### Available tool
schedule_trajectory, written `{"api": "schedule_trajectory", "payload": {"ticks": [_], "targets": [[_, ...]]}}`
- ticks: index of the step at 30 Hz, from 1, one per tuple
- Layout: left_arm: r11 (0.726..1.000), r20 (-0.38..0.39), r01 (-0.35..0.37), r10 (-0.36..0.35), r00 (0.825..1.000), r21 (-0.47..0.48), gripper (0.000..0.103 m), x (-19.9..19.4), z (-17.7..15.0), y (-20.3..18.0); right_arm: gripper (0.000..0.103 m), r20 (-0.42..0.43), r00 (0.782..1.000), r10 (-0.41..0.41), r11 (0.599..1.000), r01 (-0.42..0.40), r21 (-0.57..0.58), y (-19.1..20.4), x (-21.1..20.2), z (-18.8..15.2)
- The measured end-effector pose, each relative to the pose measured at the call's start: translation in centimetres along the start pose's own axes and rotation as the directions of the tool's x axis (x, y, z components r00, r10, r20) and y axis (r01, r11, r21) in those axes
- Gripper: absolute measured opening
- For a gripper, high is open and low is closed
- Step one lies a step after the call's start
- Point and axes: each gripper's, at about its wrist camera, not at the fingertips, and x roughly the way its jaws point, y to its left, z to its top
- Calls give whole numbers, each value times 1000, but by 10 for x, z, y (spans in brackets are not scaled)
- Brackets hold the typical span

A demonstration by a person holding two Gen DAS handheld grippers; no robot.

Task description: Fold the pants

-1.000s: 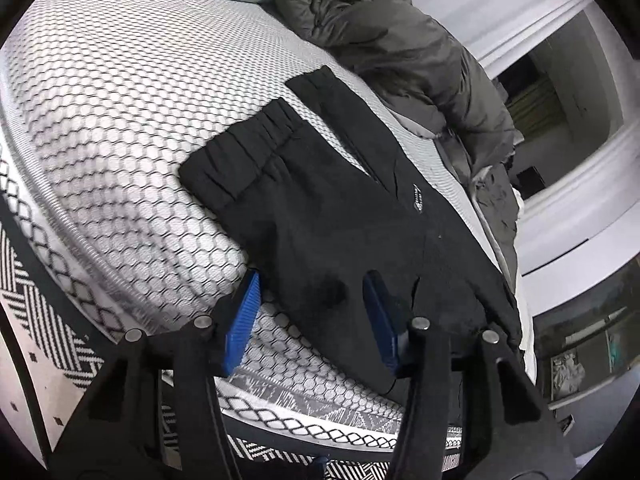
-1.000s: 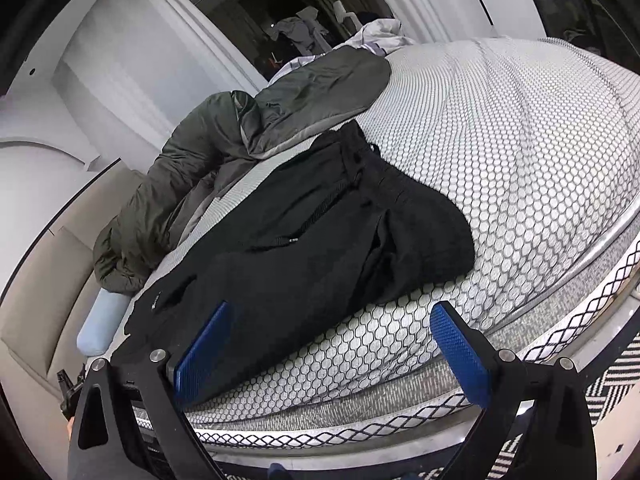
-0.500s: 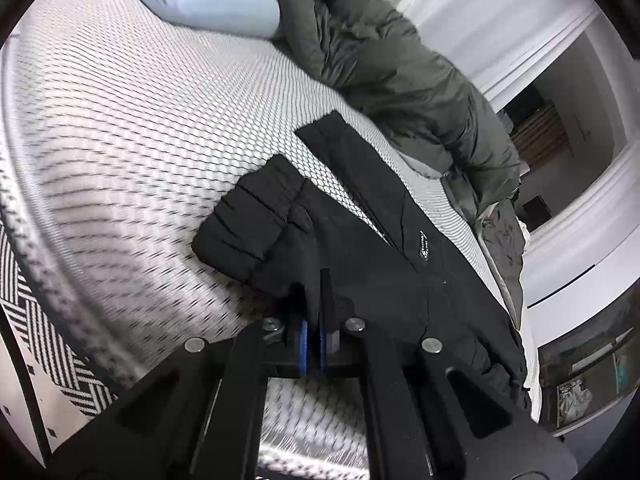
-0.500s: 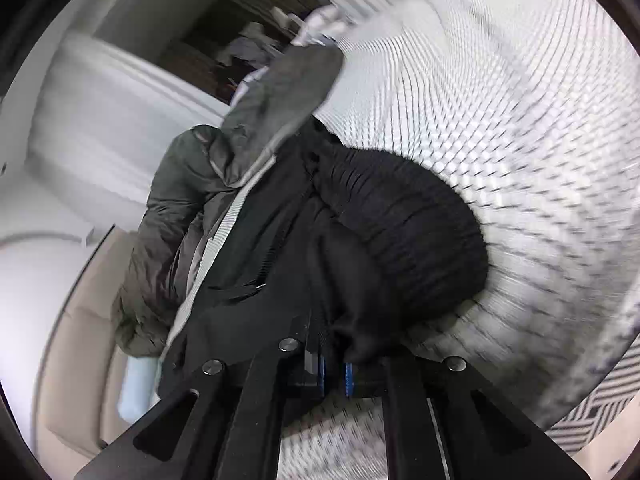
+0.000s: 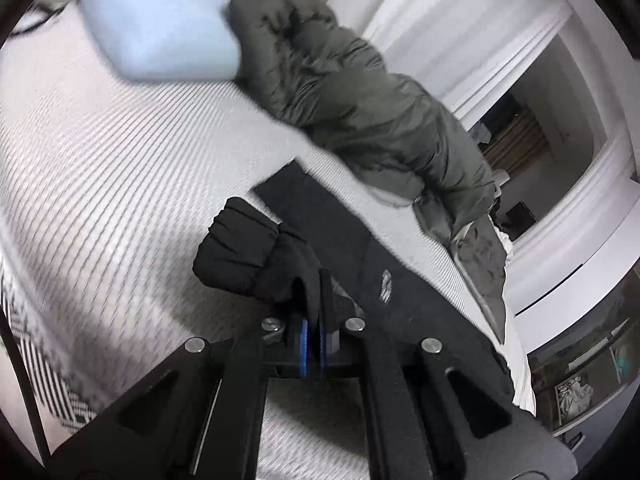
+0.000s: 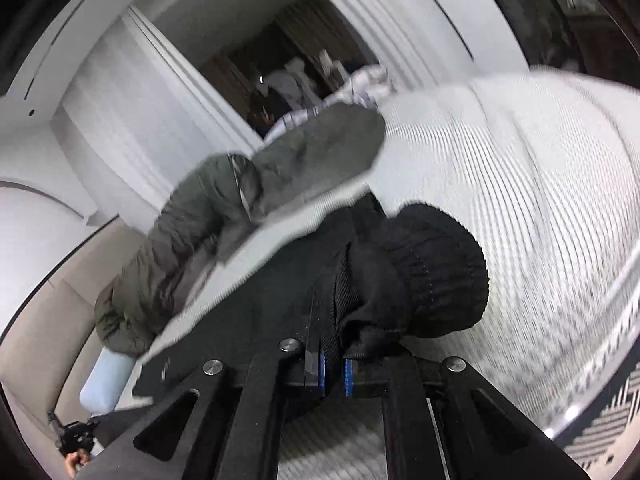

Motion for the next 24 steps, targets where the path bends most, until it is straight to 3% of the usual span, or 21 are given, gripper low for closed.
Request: {"api": "schedule_trajectory", "payload": {"ticks": [5, 10, 12, 13, 14, 15, 16, 19, 22, 24], "targets": [[999, 16, -13, 12, 1000, 42, 1, 44, 57, -45, 5, 74, 996, -39, 998, 43, -49, 46, 35, 51], [993, -24, -103, 105, 994, 58, 2, 136, 114, -77, 5, 39, 991, -127, 986, 131, -106, 87, 130, 106], [985, -62, -158, 162, 985, 67, 14, 181, 130, -82, 8, -7, 984, -177, 977, 175, -124, 97, 183, 122], [981, -88, -177, 183, 979, 80, 23, 203, 135, -81, 17, -27, 980, -196, 973, 191, -128, 98, 206, 128], [974, -98, -210, 219, 971, 89, 48, 222, 139, -80, 42, -60, 975, -213, 969, 204, -136, 96, 232, 131], [964, -97, -251, 260, 961, 93, 67, 235, 142, -77, 56, -111, 966, -231, 965, 213, -156, 94, 259, 133], [959, -92, -270, 278, 956, 90, 70, 242, 139, -71, 65, -158, 954, -256, 960, 230, -162, 92, 279, 134], [962, -95, -263, 269, 958, 74, 85, 245, 139, -61, 66, -199, 930, -309, 944, 276, -180, 87, 304, 126], [963, -67, -256, 262, 963, 84, 85, 228, 126, -60, 78, -164, 937, -308, 941, 275, -199, 82, 287, 120], [979, -78, -193, 198, 977, 73, 85, 214, 107, -64, 81, -151, 949, -277, 953, 250, -173, 80, 266, 114]]}}
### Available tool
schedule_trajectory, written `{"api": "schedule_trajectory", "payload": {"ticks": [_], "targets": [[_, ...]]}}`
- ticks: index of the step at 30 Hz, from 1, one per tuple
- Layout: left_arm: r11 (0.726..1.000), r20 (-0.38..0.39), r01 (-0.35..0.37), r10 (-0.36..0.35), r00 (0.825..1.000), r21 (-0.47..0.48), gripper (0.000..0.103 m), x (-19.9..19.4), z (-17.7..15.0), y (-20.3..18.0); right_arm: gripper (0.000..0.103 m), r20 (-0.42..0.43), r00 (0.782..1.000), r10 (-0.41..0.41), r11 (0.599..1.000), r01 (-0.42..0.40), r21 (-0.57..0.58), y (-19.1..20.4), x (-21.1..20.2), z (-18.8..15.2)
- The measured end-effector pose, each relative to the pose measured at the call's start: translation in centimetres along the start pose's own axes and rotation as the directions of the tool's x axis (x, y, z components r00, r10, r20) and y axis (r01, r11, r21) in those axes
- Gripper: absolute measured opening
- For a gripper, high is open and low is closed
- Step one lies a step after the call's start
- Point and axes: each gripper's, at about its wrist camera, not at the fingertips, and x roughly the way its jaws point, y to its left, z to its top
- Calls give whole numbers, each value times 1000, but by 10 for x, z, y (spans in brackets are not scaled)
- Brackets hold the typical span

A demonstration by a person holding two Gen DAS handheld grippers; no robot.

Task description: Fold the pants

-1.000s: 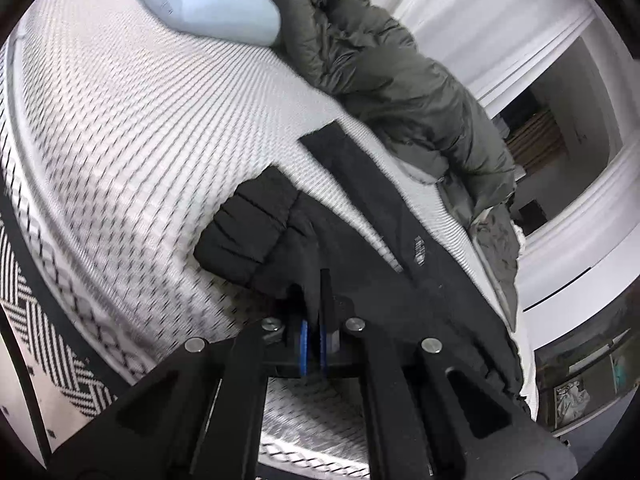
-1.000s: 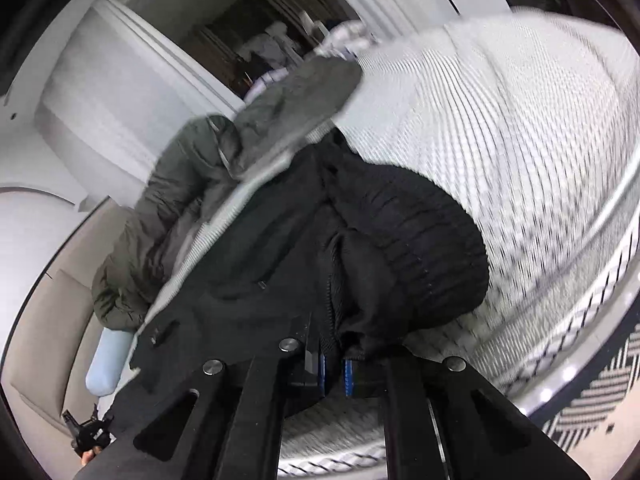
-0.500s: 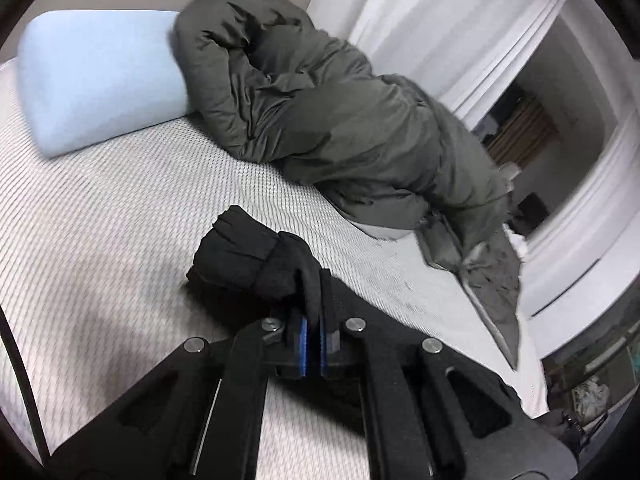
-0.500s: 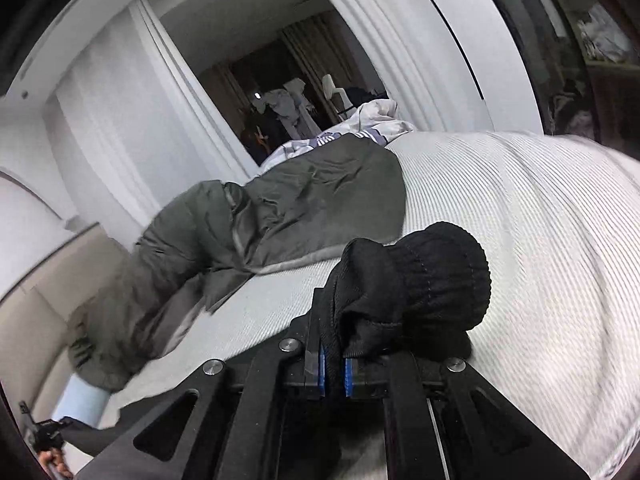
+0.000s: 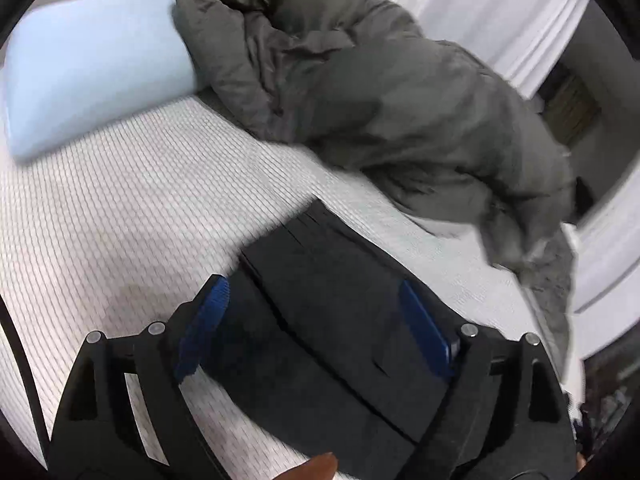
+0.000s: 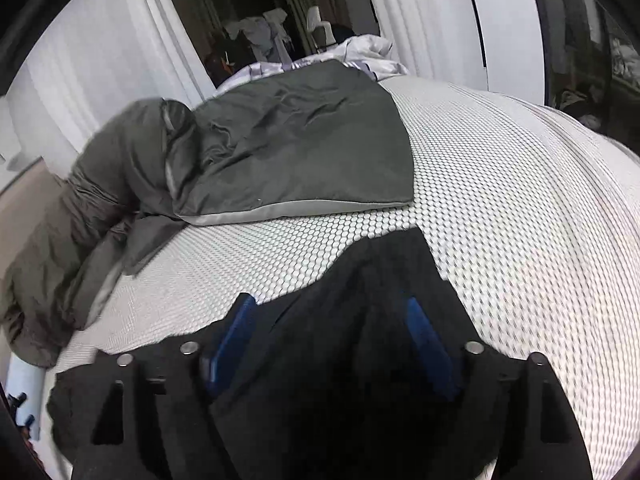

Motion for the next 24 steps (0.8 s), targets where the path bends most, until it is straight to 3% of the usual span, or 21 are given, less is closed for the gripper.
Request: {"api": "schedule_trajectory", "payload": {"ticks": [3, 7, 9, 11, 13, 15, 16, 18, 24], "targets": [[993, -50, 119, -118, 992, 12, 85, -8, -46, -14, 85, -23, 999, 40, 999, -41, -13, -2, -21, -17], [973, -184, 229, -221, 958, 24, 79, 11, -104, -55, 91, -10, 991, 132, 990, -132, -39, 8, -61, -48], [976, -255, 219, -206, 945, 21, 72, 31, -123, -72, 91, -24, 983, 184, 983, -184, -7, 6, -73, -64], [982, -287, 190, -176, 942, 21, 63, 44, -135, -81, 91, -33, 976, 213, 977, -212, 27, 1, -80, -79], [986, -300, 165, -158, 941, -4, 60, 57, -146, -81, 91, -50, 973, 226, 974, -227, -12, -1, -86, -88], [992, -278, 124, -120, 953, -4, 38, 67, -146, -78, 91, -39, 979, 200, 978, -202, -58, -3, -92, -94], [994, -260, 109, -108, 959, -11, 31, 69, -146, -76, 91, -34, 981, 192, 979, -194, -70, -7, -93, -96], [993, -223, 115, -116, 968, -20, 0, 68, -148, -73, 91, -30, 982, 184, 981, -186, -61, -18, -90, -97], [986, -125, 168, -167, 978, -3, 0, 26, -148, -61, 91, -79, 975, 209, 978, -207, 27, -45, -66, -96]]}}
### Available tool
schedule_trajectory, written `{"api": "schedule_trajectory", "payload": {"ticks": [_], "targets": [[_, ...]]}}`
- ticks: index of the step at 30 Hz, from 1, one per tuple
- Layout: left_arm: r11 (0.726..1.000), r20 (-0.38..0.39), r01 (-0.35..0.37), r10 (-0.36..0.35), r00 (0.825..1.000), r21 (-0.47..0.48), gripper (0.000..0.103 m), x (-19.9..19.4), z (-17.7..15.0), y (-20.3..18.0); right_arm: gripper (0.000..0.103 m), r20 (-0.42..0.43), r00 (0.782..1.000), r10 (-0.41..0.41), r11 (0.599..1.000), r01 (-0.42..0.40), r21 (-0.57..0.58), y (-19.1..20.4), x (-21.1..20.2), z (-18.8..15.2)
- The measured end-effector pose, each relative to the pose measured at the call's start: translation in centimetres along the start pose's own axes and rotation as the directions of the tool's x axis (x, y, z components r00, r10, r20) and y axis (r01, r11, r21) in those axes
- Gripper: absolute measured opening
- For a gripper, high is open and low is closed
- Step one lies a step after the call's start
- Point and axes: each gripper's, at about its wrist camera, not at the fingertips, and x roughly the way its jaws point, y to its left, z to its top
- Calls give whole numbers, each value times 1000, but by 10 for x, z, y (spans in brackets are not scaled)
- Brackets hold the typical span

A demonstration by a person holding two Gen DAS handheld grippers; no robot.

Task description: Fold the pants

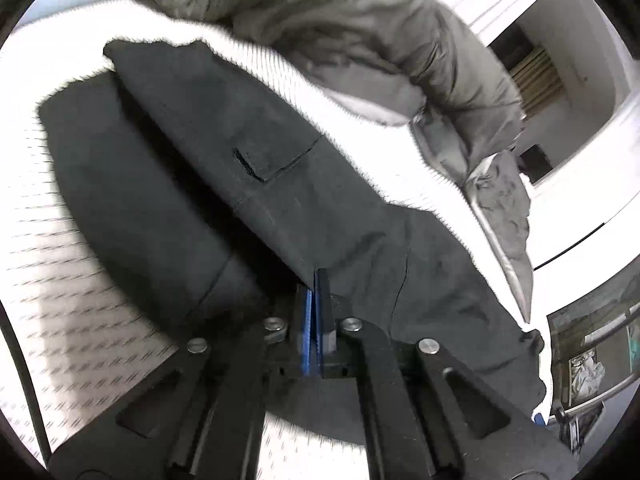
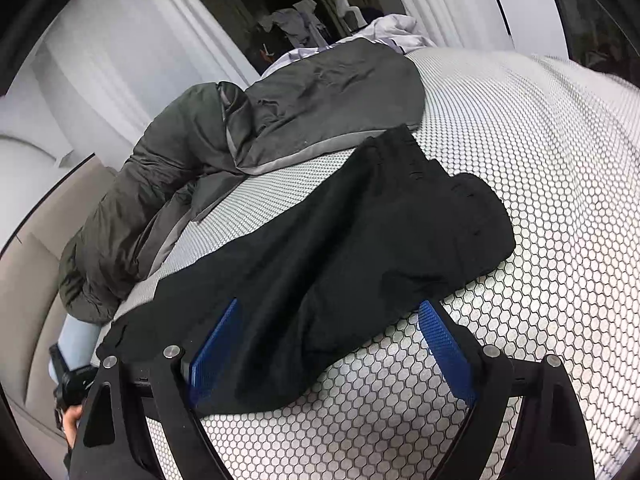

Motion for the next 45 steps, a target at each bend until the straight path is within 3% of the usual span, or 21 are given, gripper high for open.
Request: {"api": "schedule_trajectory", "payload": {"ticks": [4, 7, 9, 10, 12, 14, 15, 18, 21, 22, 23, 24, 26, 29, 31, 34, 36, 39, 41, 44, 45], "targets": [[1000, 44, 3, -3, 999, 7, 0, -42, -13, 8, 91, -2, 1000, -1, 1000, 1, 7, -4, -1, 2], [997, -14, -72, 72, 997, 23, 0, -32, -21, 21, 91, -4, 1000, -6, 1000, 6, 8, -5, -4, 0], [998, -46, -56, 54, 997, -41, 2, -26, -19, 32, 91, -13, 1000, -8, 1000, 9, 8, -7, -5, -1], [998, -44, -43, 41, 998, -56, 4, -28, -18, 35, 91, -18, 1000, -7, 1000, 7, 11, -9, -7, -2], [998, -23, -42, 41, 999, -55, 21, -33, -13, 36, 91, -30, 1000, -6, 999, 7, 33, -19, -10, 0], [996, -6, -54, 53, 999, -70, 44, -36, -10, 39, 91, -37, 999, 7, 995, -3, 102, -37, -11, 2], [995, 0, -62, 62, 998, -80, 47, -36, -10, 42, 91, -39, 999, 24, 990, -18, 141, -46, -11, 2], [992, -5, -77, 76, 997, -99, 47, -29, -8, 50, 90, -85, 990, 116, 955, -88, 282, -73, 9, 2], [991, -1, -88, 88, 996, -100, 47, -18, -7, 50, 81, -44, 975, 218, 888, -179, 424, -91, 32, 3], [991, 1, -94, 95, 996, -98, 47, -15, -6, 50, 66, -27, 973, 229, 877, -195, 439, -93, 36, 6], [990, 3, -104, 105, 995, -96, 47, -12, -4, 50, 24, -14, 975, 220, 877, -191, 440, -93, 40, 9], [989, 8, -111, 113, 994, -95, 46, -10, -3, 50, 9, -27, 984, 177, 893, -149, 424, -92, 41, 11], [987, 13, -127, 129, 992, -96, 43, -5, 0, 51, 5, -9, 992, 129, 929, -118, 352, -81, 23, 13], [985, 16, -141, 143, 990, -99, 43, -3, 2, 51, 4, 56, 986, 159, 952, -168, 258, -68, -31, 17], [985, 17, -153, 155, 988, -84, 43, -1, 2, 48, 5, 50, 989, 140, 966, -147, 213, -73, -54, 16], [985, 16, -160, 162, 987, -67, 43, 1, 3, 46, 13, -112, 994, -11, 974, 36, 224, -108, -37, 5], [986, 17, -145, 147, 989, -83, 43, -1, 3, 48, 14, -213, 977, 19, 935, 58, 349, -141, -23, -10], [988, 16, -97, 100, 995, -123, 43, -6, 5, 55, 39, -174, 984, 43, 933, 23, 360, -143, -41, -8], [985, 23, -81, 85, 996, -150, 43, -7, 10, 60, 63, -142, 987, 72, 936, -18, 350, -137, -52, -7], [982, 15, -69, 72, 997, -174, 41, 4, 22, 66, 67, -142, 987, 70, 944, -19, 330, -129, -50, -9], [981, 18, -66, 71, 997, -182, 24, 7, 25, 67, 67, -150, 986, 67, 942, -13, 335, -129, -46, -10]]}}
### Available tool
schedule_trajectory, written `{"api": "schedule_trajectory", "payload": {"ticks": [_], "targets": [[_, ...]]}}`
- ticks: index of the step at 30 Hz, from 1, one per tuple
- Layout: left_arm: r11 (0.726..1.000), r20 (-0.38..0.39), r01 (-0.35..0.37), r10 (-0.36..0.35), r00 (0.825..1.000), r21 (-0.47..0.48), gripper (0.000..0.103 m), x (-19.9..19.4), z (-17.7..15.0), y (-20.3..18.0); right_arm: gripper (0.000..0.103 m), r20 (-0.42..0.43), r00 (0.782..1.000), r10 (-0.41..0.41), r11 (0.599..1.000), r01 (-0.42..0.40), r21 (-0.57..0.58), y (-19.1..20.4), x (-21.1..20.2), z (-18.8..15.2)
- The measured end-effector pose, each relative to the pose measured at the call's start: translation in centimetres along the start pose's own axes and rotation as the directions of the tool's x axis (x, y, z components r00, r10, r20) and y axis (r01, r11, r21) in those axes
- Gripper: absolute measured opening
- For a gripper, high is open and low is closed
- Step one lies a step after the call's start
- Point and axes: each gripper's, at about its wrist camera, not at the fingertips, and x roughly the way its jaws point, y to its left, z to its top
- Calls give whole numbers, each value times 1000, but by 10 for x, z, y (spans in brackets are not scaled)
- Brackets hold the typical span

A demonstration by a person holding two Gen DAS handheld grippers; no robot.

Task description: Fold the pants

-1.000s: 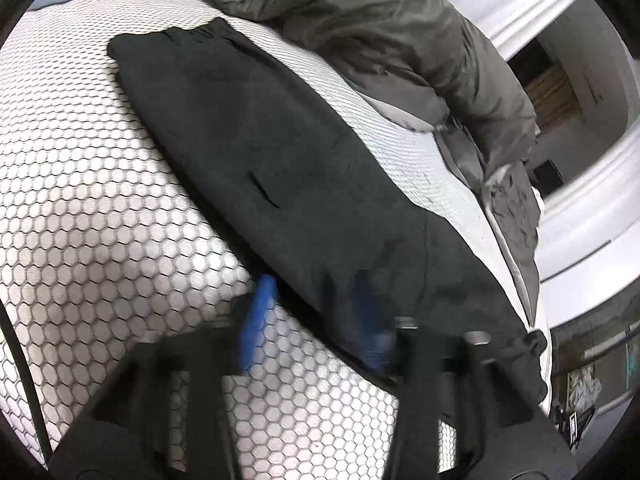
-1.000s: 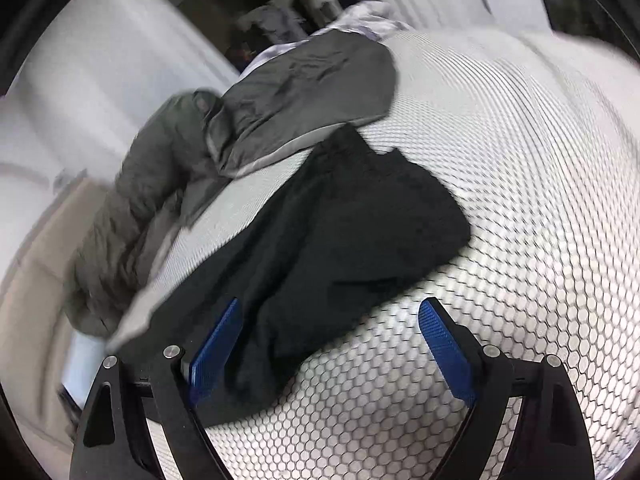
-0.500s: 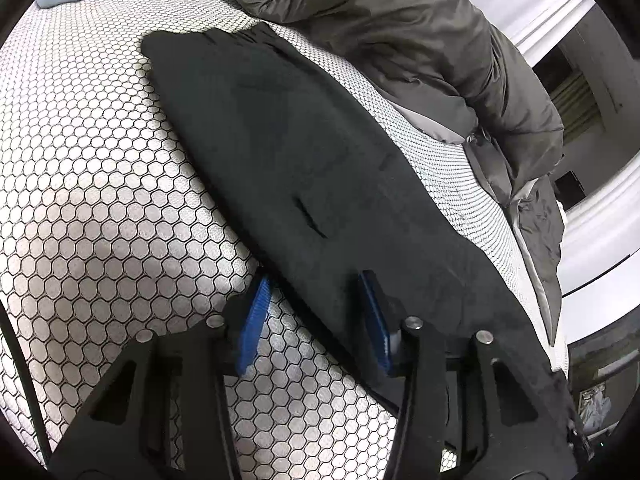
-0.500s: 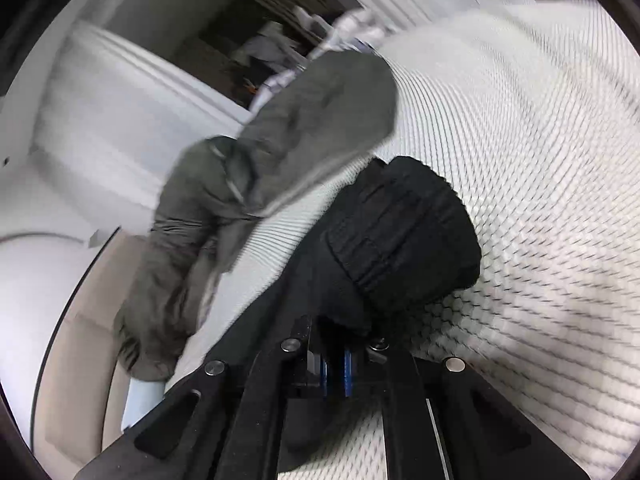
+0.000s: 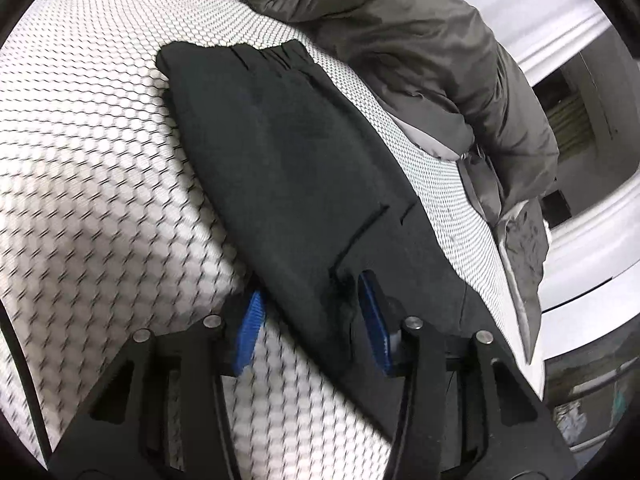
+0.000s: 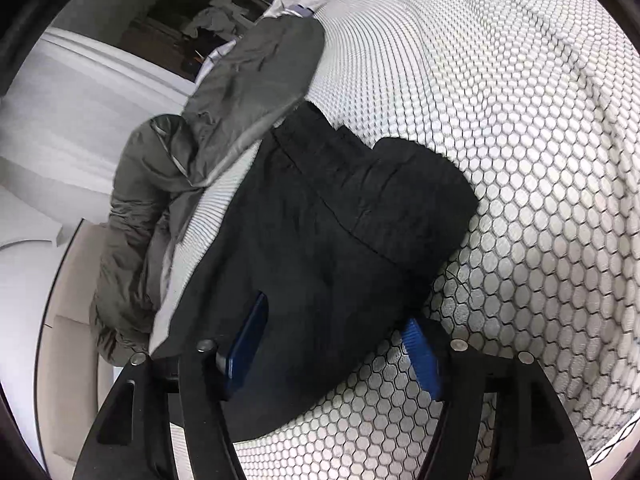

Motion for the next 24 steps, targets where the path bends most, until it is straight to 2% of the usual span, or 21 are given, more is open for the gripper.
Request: {"api": "schedule_trajectory", "payload": {"ticks": [2, 3, 4, 5, 6, 7, 10, 13, 16, 19, 21, 22, 23, 24], "targets": [[1000, 17, -3, 3, 1000, -2, 7, 3, 2, 1, 67, -5, 1000, -3, 1000, 4, 19, -1, 8, 2], [1000, 29, -7, 7, 1000, -9, 2, 3, 3, 2, 67, 9, 1000, -6, 1000, 6, 26, -3, 10, 3], [1000, 40, -1, 1, 999, -15, 2, 0, 4, 3, 56, 25, 1000, -13, 1000, 12, 28, -3, 12, 3], [1000, 52, 9, -8, 999, -17, 2, -5, 4, 4, 35, 28, 999, -39, 999, 38, 22, -2, 17, 3], [1000, 58, 15, -14, 998, -13, 1, -10, 5, 4, 31, 32, 998, -60, 998, 59, 17, -3, 19, 4], [1000, 69, 18, -18, 997, -9, 1, -18, 5, 5, 20, 36, 999, -38, 999, 37, 16, -1, 21, 4], [1000, 103, -11, 10, 995, 10, 1, -48, -1, 14, 16, 40, 999, -14, 999, 16, -45, 13, 12, -2], [998, 131, -61, 61, 990, -6, 1, -76, -6, 32, 15, 25, 999, 32, 995, -29, -95, 21, -10, -13], [993, 126, -115, 115, 985, -6, 2, -89, -5, 45, 16, -12, 999, 30, 989, -31, -145, 22, -18, -27], [992, 91, -127, 128, 988, -8, 4, -94, -8, 55, 17, -79, 997, 3, 997, -10, -81, -4, -14, -44], [987, 97, -159, 159, 982, -15, 7, -102, -8, 57, 24, -90, 996, -2, 999, -2, -47, -11, -19, -50], [986, 112, -169, 169, 979, -9, 9, -106, -8, 53, 40, -67, 998, 4, 1000, -6, -26, -12, -27, -51], [983, 127, -181, 179, 976, 4, 17, -111, -8, 49, 61, -31, 1000, -2, 1000, 2, -13, -11, -34, -51], [982, 145, -190, 186, 972, 17, 31, -117, -8, 46, 69, 10, 1000, 2, 1000, -2, -8, -11, -42, -50]]}}
